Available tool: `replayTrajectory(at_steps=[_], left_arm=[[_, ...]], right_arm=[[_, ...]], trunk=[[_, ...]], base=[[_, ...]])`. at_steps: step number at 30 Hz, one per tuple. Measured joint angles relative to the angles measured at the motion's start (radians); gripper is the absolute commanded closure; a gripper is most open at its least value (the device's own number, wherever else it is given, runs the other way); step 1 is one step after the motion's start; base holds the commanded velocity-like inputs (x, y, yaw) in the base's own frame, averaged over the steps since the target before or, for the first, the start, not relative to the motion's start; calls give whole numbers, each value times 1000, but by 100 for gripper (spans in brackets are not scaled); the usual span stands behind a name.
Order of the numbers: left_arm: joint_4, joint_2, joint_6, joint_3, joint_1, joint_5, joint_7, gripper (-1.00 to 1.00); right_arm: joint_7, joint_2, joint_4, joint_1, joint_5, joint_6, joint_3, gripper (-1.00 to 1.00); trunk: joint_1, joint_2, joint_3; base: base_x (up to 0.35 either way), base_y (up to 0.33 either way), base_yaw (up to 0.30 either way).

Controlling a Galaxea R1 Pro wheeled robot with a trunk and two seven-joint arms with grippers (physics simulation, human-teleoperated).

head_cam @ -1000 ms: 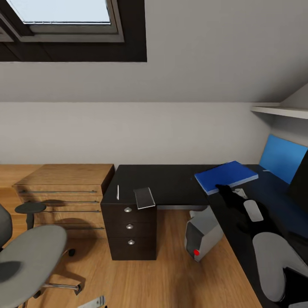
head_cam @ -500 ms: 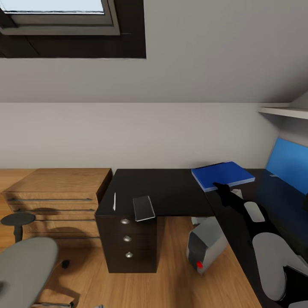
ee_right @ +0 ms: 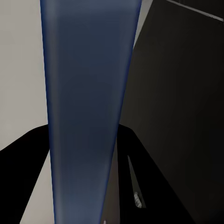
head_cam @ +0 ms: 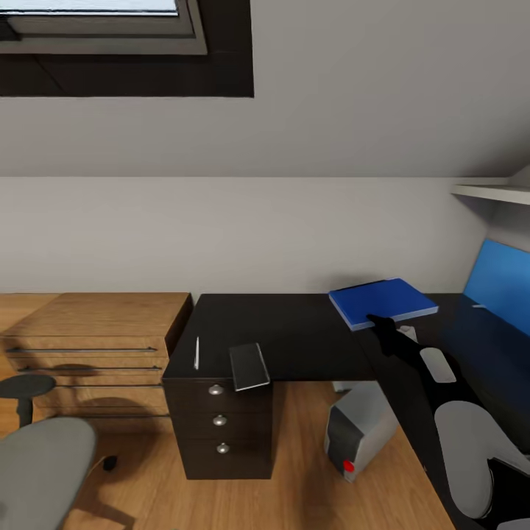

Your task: In the bedroom, organize the workspace by keeping the computer under the desk, ensuring the monitor is on the desk, placing the keyboard on the desk next to the monitor, placing the mouse on the desk next to the keyboard, moving the folder from the swivel chair onto the desk next to the mouse, stacking the notebook on top of the folder with the pen on top of the notebook, and positioning the swivel chair next to the desk.

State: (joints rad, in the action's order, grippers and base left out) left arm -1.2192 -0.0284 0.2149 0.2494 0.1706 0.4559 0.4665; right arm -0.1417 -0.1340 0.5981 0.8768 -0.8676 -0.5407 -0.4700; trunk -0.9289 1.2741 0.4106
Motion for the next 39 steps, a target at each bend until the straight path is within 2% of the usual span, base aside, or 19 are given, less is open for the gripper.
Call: replayTrajectory(at_steps=[7,18,32,39], left_arm=[[0,0,0,1,0,1,0,-100],[14,0,0,27,0,1,1,-100],[16,0,0,29,0,1,1,-100],[16,0,0,29,0,2,1,-100]], right_arm=[[0,0,-1,-2,0,1,0,100],[0,1,-2,-2,1,2,0,100],[-1,1,-1,-2,-3,-1,0,100],[-1,1,-1,-2,-2,-2,0,100]], trunk=[[0,0,0],[0,0,4],[0,0,6],[1,0,7]], base=[[0,270,-174],[0,24,-235],[9,0,-18],[240,0,-66]])
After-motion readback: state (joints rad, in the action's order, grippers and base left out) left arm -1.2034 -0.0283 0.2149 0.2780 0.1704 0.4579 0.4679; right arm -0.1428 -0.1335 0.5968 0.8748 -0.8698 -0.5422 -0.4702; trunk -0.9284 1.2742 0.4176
